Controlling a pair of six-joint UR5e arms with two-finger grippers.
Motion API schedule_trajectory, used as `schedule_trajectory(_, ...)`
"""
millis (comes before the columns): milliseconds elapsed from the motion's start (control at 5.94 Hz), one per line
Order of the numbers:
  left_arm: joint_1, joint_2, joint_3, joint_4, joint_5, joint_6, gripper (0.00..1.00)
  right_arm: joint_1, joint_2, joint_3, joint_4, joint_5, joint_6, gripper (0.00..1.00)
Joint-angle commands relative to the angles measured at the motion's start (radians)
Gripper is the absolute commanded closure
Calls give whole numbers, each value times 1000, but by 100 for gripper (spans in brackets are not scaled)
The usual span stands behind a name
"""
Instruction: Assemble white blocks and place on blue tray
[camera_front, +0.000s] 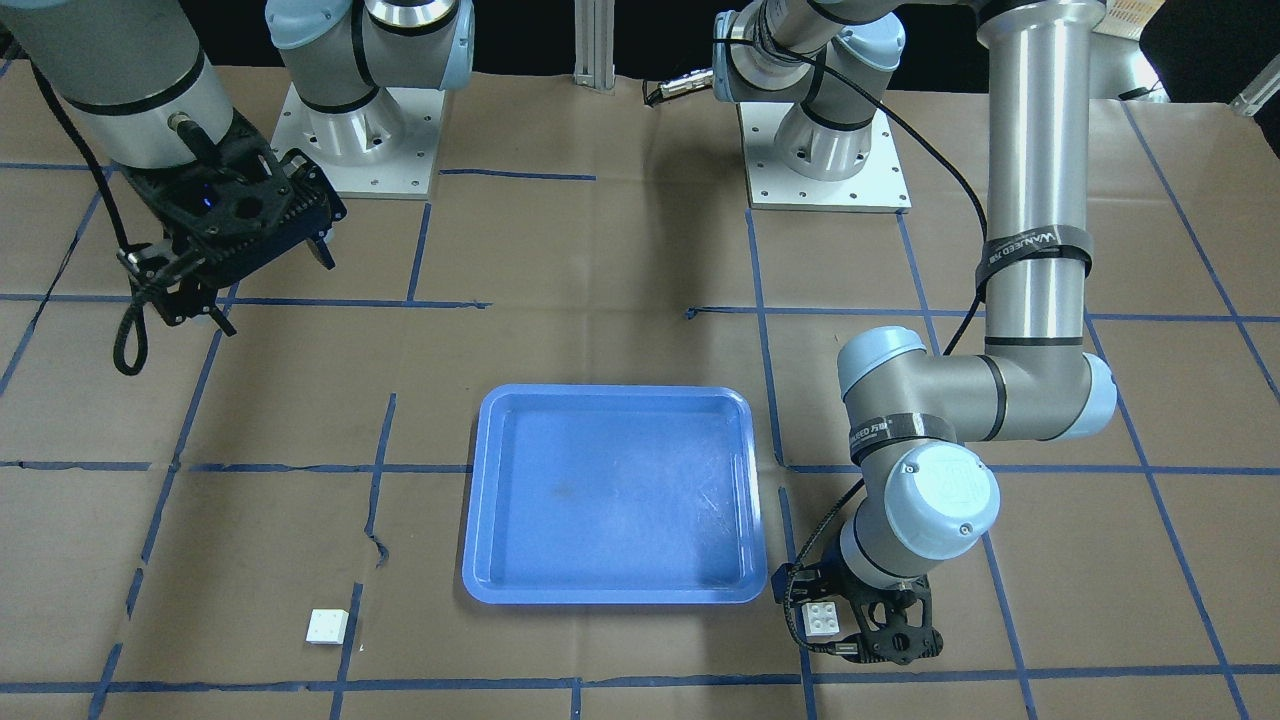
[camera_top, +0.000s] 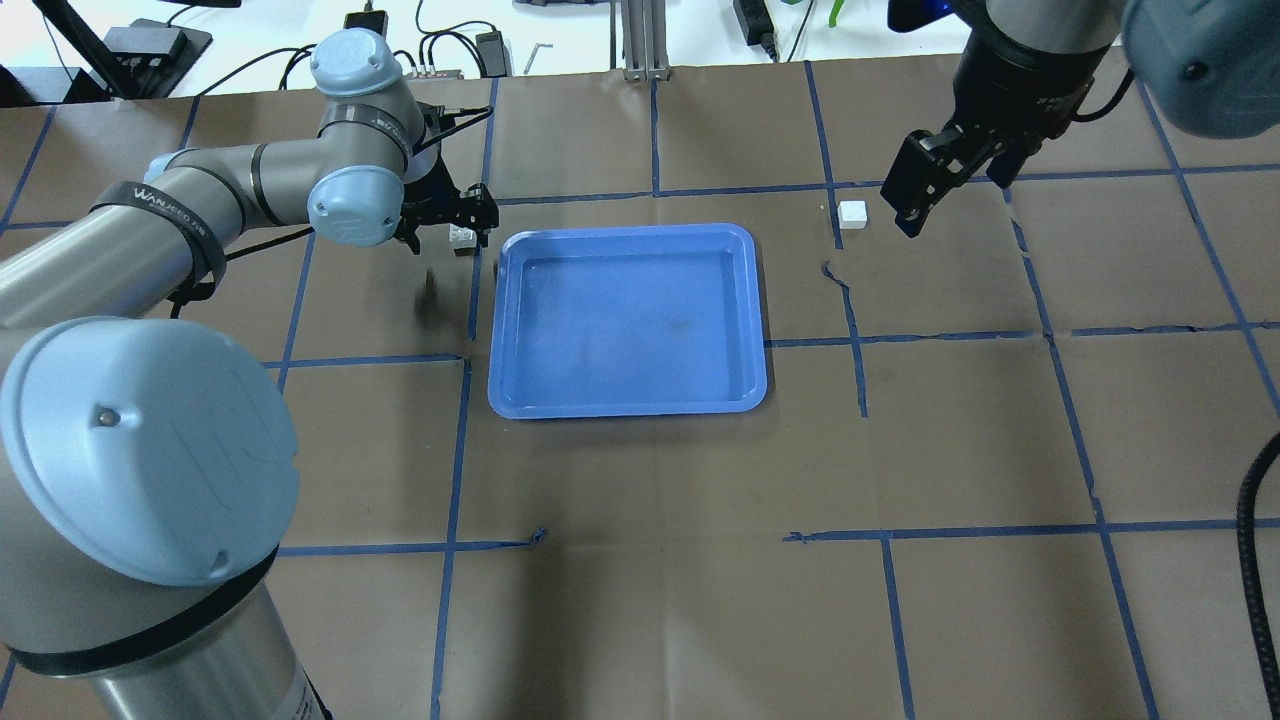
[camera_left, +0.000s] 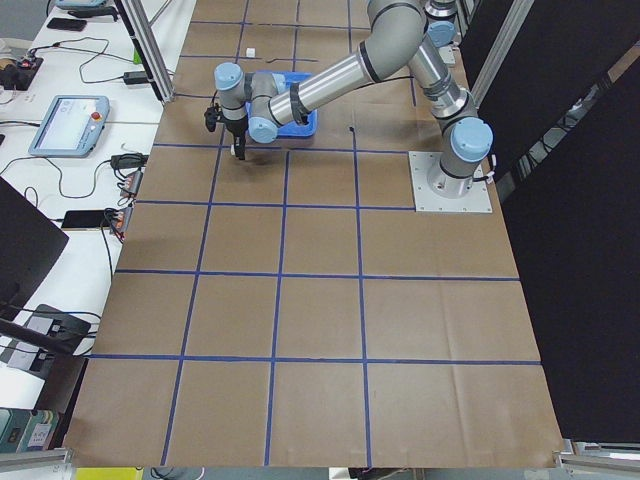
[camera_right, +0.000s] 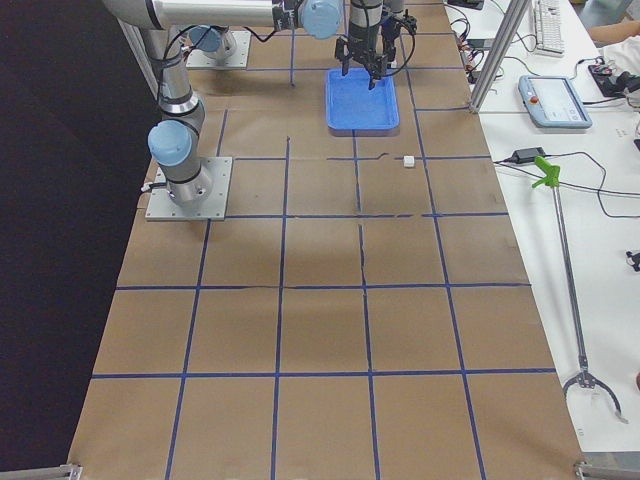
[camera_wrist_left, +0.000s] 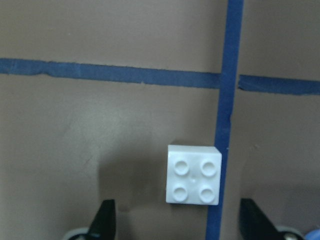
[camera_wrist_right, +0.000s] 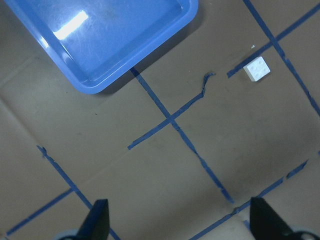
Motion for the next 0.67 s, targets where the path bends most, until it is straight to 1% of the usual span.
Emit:
schedule_trajectory(0, 2, -3, 7, 8, 0, 23, 63, -87, 83, -28, -105, 28, -474, 0)
schedule_trajectory(168, 2, -13, 12, 31, 0, 26, 63, -136, 148, -98, -94, 89, -596, 0)
schedule_trajectory(337, 0, -14, 12, 41, -2, 29, 65, -139, 224, -173, -84, 102, -658, 0)
schedule_trajectory(505, 0, -11, 12, 41, -2, 32, 72, -141, 298, -233, -58, 175, -746, 0)
